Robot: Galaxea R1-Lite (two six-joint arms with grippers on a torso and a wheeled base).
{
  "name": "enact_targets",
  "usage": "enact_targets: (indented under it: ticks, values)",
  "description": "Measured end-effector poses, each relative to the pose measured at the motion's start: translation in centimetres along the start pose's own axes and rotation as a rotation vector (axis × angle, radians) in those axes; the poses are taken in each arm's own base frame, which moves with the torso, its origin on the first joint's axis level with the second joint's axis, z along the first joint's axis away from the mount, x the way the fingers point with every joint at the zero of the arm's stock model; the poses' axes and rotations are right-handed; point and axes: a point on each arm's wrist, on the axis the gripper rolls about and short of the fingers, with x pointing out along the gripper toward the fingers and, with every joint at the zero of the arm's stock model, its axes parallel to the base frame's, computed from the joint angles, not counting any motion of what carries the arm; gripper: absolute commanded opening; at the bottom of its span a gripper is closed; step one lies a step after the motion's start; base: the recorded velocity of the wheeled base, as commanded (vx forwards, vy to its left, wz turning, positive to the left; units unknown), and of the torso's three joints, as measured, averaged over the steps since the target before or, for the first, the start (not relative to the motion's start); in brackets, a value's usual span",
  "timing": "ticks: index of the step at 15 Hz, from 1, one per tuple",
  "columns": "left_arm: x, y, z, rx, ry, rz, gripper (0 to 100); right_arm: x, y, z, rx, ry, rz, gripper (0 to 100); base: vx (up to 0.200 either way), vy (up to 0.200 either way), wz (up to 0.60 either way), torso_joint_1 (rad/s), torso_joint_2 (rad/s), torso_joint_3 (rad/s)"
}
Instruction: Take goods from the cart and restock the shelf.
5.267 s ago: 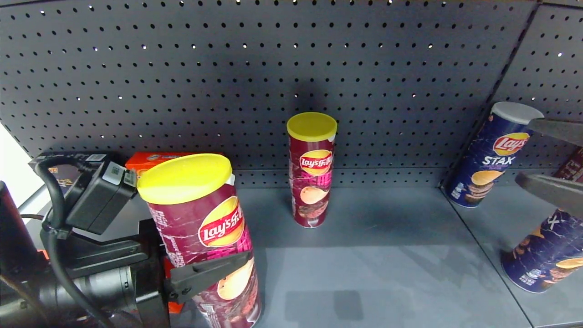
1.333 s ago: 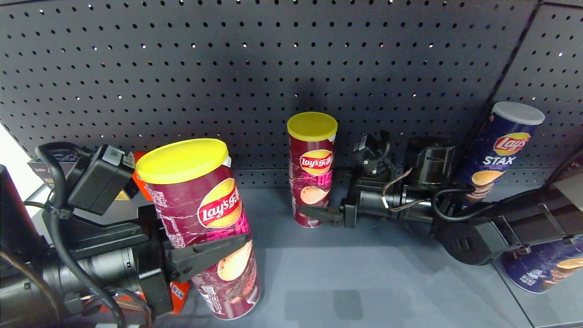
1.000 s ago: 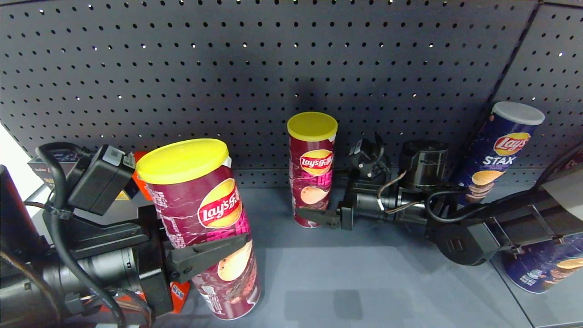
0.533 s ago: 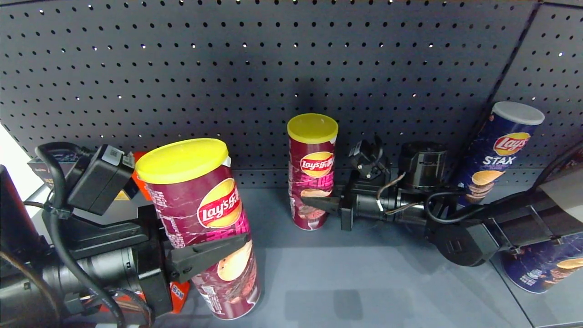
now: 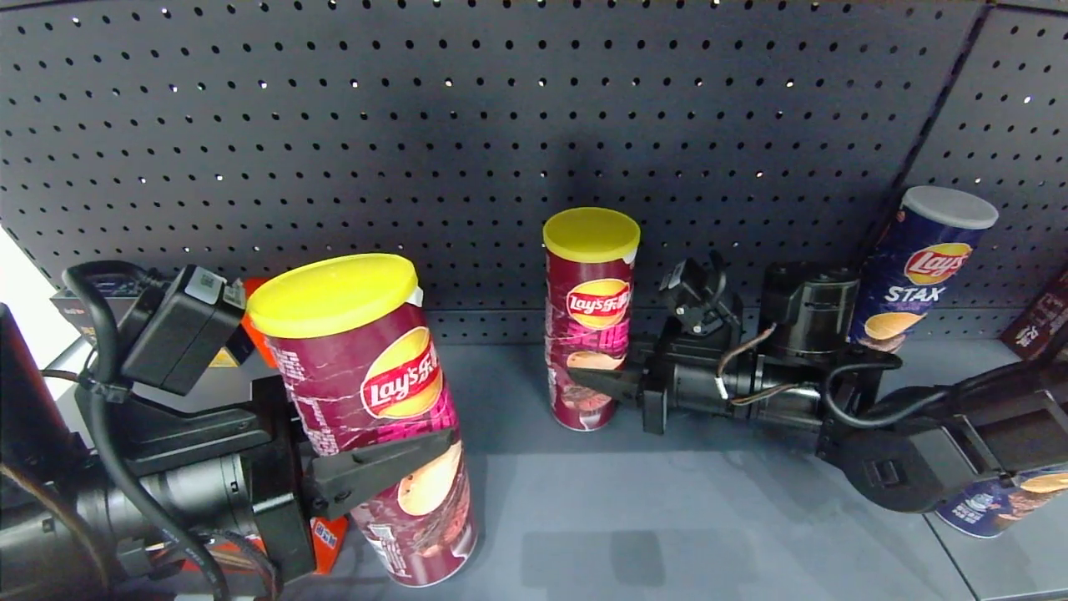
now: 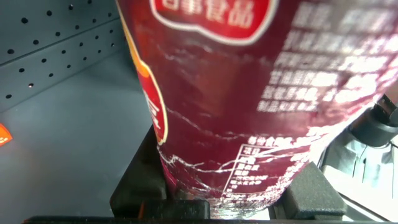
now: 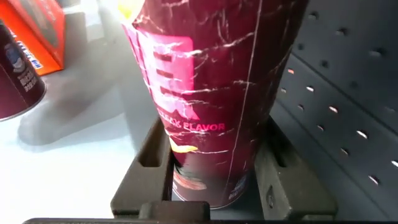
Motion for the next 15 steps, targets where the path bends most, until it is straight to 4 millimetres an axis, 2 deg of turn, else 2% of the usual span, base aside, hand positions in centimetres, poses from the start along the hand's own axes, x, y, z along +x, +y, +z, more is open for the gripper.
enact_targets:
  ticks: [9,12,15]
  values:
    - [0.0,0.0,0.0,-0.001,0.001,0.002,0,-3.2,5.4,1.0,-0.017,-0.014,-0.054,0,0.0,0.0,0.0,0.0,0.0,0.0]
    - [0.0,-0.1,0.1,0.003,-0.002,-0.002,0,-4.1,7.7,0.7,0.016,-0.028,-0.053,0,0.0,0.0,0.0,0.0,0.0,0.0]
    - [0.0,-0.1,0.2,0.005,-0.005,-0.006,0,-4.9,8.9,0.5,0.026,-0.014,-0.055,0,0.0,0.0,0.0,0.0,0.0,0.0]
